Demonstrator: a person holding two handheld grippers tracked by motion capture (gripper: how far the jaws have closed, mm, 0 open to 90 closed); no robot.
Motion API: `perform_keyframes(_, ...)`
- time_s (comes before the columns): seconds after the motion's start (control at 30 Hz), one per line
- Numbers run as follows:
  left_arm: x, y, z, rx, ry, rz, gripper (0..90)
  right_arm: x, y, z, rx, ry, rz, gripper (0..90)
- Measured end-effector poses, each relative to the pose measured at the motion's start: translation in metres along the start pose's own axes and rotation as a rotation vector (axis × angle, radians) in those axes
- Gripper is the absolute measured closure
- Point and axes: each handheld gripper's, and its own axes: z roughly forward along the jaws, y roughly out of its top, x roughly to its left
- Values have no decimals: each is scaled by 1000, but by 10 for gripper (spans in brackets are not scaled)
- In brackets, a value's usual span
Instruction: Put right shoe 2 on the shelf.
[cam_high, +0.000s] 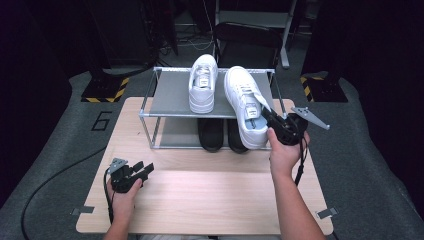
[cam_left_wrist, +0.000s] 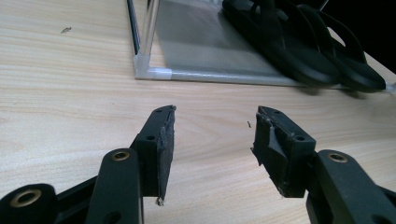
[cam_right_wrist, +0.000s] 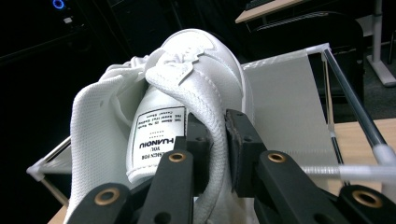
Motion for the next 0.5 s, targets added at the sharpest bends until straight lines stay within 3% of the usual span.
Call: perform_keyframes(0.5,3,-1,-1,4,2,-12,479,0,25,51,24,-57,25,802)
